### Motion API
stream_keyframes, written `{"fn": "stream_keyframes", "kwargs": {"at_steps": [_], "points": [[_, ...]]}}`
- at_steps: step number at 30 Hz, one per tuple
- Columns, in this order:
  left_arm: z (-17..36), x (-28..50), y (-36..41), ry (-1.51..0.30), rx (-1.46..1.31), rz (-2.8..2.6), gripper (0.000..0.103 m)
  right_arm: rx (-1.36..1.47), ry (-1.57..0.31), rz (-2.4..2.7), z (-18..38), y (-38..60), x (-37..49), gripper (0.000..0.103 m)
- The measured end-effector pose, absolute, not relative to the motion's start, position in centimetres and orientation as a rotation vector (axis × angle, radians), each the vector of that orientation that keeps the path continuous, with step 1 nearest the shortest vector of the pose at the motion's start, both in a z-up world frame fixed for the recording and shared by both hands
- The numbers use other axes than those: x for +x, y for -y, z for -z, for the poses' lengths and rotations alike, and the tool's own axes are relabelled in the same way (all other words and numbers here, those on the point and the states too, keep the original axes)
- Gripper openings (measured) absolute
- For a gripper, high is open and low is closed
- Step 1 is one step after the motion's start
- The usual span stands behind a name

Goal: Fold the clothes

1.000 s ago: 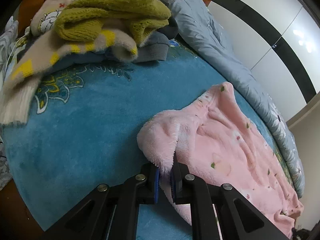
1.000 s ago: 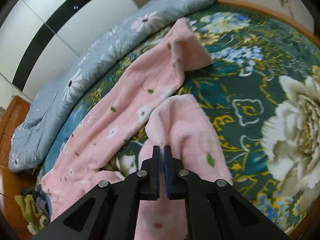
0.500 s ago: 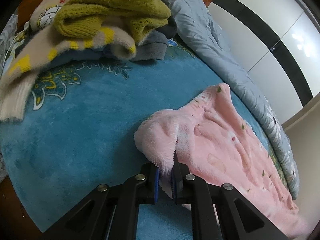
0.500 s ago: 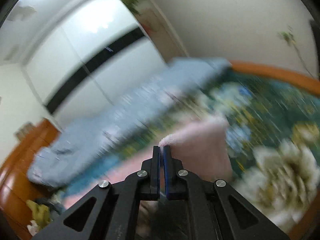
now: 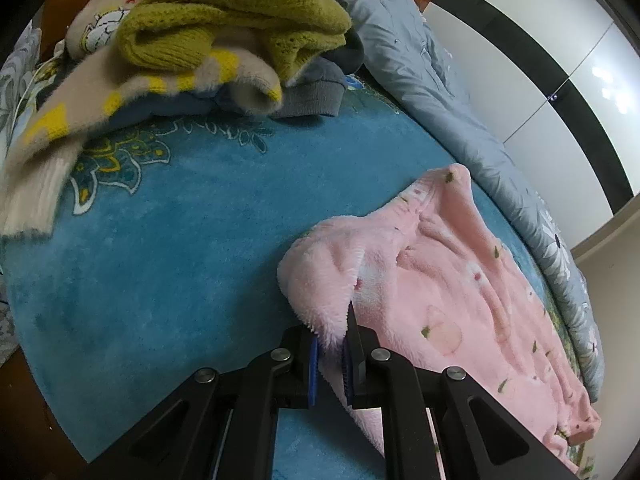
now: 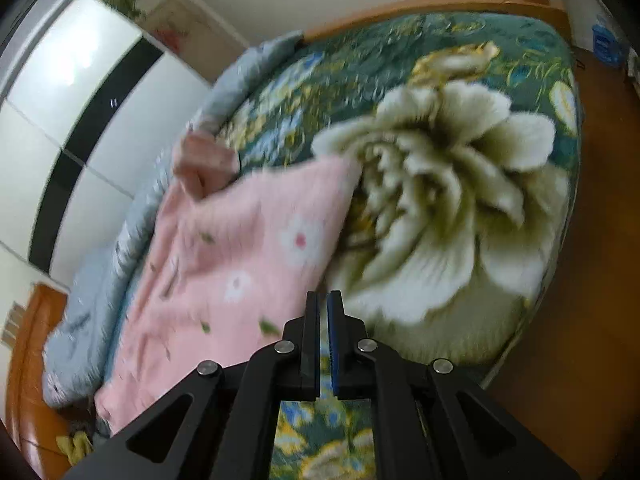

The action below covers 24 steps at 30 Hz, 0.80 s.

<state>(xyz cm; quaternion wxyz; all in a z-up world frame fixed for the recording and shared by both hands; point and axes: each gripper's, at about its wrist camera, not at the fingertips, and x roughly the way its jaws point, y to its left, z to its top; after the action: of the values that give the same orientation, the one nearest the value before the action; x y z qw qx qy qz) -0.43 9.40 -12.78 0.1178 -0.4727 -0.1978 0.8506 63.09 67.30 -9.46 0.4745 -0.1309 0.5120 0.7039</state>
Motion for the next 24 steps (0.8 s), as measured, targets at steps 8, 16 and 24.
{"fn": "stream_keyframes", "kwargs": {"at_steps": [8,16,24], "points": [[12.7,-0.3,-9.7,0.549,-1.380,-2.506,0.012,-0.188,-1.338,-1.705,11.1,-71.5,62.3,0.062],[12.7,-0.3,-10.2,0.520,-1.387,-2.515,0.012,-0.021,-1.489,-1.722,13.2,-73.5,62.2,0.065],[12.9,-0.4,-10.1,0.538,-1.395,-2.505,0.013,-0.027,-1.507,-1.679,11.6,-74.9,63.4,0.005]]}}
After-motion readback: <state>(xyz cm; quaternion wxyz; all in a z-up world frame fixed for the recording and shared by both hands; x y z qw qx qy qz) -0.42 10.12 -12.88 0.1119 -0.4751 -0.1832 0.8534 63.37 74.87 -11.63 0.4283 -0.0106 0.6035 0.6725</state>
